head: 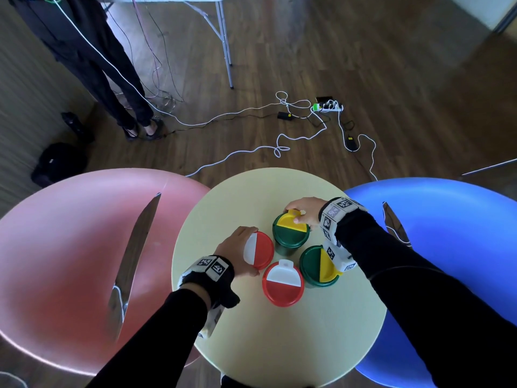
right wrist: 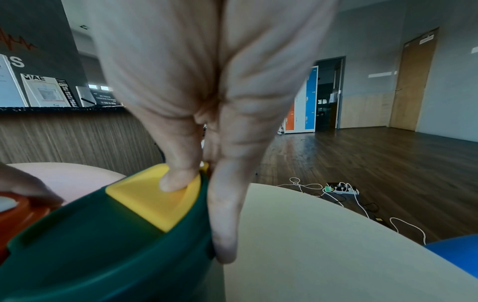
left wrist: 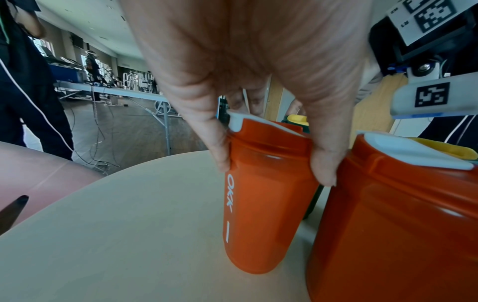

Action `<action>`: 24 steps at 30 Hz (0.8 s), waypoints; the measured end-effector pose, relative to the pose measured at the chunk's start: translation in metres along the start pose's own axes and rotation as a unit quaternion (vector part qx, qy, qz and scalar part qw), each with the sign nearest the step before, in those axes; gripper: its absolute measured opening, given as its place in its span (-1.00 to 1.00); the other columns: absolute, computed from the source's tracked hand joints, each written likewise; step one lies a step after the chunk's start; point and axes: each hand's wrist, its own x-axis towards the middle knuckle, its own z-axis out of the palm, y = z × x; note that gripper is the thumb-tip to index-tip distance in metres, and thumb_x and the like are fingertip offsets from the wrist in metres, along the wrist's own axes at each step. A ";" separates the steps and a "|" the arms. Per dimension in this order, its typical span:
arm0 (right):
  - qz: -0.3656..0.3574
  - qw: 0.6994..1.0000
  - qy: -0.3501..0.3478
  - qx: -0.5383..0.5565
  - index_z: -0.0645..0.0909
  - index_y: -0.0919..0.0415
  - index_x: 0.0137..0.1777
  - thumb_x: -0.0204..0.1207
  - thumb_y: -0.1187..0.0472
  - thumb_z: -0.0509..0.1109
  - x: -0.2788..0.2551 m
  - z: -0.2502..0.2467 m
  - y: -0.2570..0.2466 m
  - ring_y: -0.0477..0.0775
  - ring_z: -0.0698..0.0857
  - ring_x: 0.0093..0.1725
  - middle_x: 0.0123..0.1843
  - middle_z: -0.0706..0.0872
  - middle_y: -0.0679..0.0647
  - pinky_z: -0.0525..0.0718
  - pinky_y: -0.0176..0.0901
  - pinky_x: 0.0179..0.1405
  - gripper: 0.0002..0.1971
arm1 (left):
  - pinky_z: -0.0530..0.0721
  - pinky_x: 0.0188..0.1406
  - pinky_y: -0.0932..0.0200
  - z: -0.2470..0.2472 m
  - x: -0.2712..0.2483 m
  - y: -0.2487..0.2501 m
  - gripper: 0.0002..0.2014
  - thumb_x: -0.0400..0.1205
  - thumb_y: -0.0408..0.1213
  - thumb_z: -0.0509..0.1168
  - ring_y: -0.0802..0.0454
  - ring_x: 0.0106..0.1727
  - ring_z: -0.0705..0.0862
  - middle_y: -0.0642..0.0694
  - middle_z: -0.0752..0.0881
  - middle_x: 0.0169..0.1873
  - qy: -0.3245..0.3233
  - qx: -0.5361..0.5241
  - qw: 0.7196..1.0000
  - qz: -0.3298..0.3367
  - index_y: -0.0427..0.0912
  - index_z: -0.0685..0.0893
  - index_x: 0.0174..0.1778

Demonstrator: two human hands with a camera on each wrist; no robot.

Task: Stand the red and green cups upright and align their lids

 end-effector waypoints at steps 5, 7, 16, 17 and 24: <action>0.000 1.000 -0.001 -0.017 0.44 0.10 0.45 0.61 0.26 0.27 0.002 0.001 -0.001 0.20 0.55 0.32 0.40 0.54 0.14 0.53 -0.12 0.01 -0.60 | 0.48 0.36 0.07 0.000 0.000 0.000 0.02 0.20 -0.18 0.61 0.04 0.44 0.44 0.14 0.31 0.49 0.001 -0.007 1.000 0.002 0.02 0.22 0.56; -0.001 1.000 -0.002 -0.023 0.44 0.11 0.46 0.62 0.27 0.27 0.001 0.000 -0.002 0.21 0.55 0.32 0.40 0.54 0.15 0.55 -0.09 0.04 -0.60 | 0.47 0.36 0.09 0.000 0.001 0.000 0.02 0.21 -0.18 0.61 0.05 0.45 0.43 0.14 0.30 0.49 0.000 -0.009 1.000 0.002 0.02 0.21 0.56; -0.006 1.000 -0.009 -0.024 0.45 0.06 0.45 0.61 0.25 0.28 0.000 -0.003 -0.007 0.19 0.55 0.31 0.39 0.56 0.14 0.54 -0.10 0.05 -0.59 | 0.49 0.36 0.04 0.000 0.000 -0.002 0.02 0.20 -0.17 0.61 0.04 0.44 0.43 0.15 0.30 0.49 -0.002 -0.009 1.000 0.004 0.02 0.21 0.56; -0.006 1.000 -0.009 -0.018 0.45 0.06 0.45 0.61 0.25 0.28 -0.001 -0.004 -0.007 0.20 0.56 0.30 0.40 0.55 0.13 0.56 -0.09 0.05 -0.59 | 0.49 0.36 0.03 0.000 0.001 -0.002 0.02 0.20 -0.17 0.61 0.04 0.44 0.44 0.14 0.30 0.49 0.000 -0.009 1.000 0.006 0.02 0.21 0.56; 0.030 0.998 0.001 0.049 0.38 0.16 0.51 0.60 0.21 0.31 -0.008 -0.006 -0.007 0.17 0.52 0.40 0.47 0.51 0.15 0.54 -0.07 0.25 -0.53 | 0.48 0.37 0.03 0.001 0.001 -0.003 0.01 0.21 -0.16 0.61 0.04 0.44 0.43 0.16 0.30 0.49 0.000 -0.012 1.000 0.009 0.02 0.21 0.55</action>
